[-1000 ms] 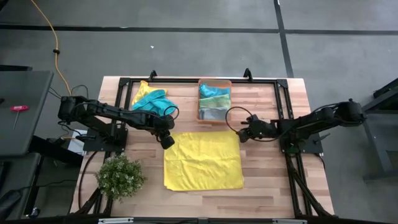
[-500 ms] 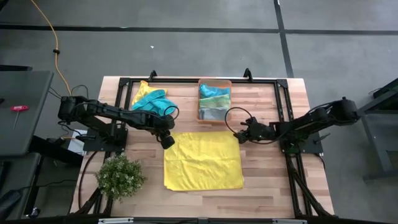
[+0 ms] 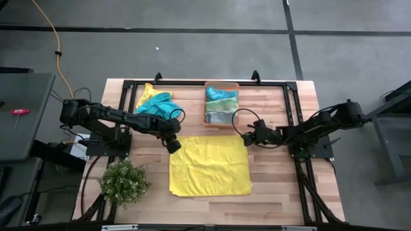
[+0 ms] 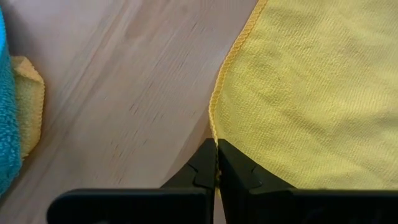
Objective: Fold microfiber towels
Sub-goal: Fold the right yellow microfiber cloth
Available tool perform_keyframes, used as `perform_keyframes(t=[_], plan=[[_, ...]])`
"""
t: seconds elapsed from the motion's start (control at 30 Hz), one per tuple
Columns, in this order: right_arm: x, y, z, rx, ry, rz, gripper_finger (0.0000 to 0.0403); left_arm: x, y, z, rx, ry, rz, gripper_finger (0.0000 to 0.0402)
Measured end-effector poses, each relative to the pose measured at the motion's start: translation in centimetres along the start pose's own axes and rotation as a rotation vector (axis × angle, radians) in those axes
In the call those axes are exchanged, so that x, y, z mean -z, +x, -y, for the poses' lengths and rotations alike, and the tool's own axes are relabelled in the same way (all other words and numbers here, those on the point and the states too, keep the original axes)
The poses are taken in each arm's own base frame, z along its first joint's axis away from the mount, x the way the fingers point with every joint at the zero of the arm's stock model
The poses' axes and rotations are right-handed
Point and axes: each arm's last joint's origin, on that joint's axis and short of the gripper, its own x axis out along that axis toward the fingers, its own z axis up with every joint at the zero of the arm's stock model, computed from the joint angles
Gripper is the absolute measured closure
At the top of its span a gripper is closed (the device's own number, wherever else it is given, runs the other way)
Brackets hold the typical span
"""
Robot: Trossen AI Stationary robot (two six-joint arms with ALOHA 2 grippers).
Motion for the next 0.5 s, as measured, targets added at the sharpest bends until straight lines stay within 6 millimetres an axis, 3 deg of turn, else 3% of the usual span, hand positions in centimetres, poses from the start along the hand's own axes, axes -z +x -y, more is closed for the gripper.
perform_keyframes(t=[0.5], plan=[[-0.17, 0.0, 0.05, 0.025, -0.084, 0.053, 0.0398, -0.2, 0.0, 0.04, -0.009, -0.001, 0.027, 0.0402]])
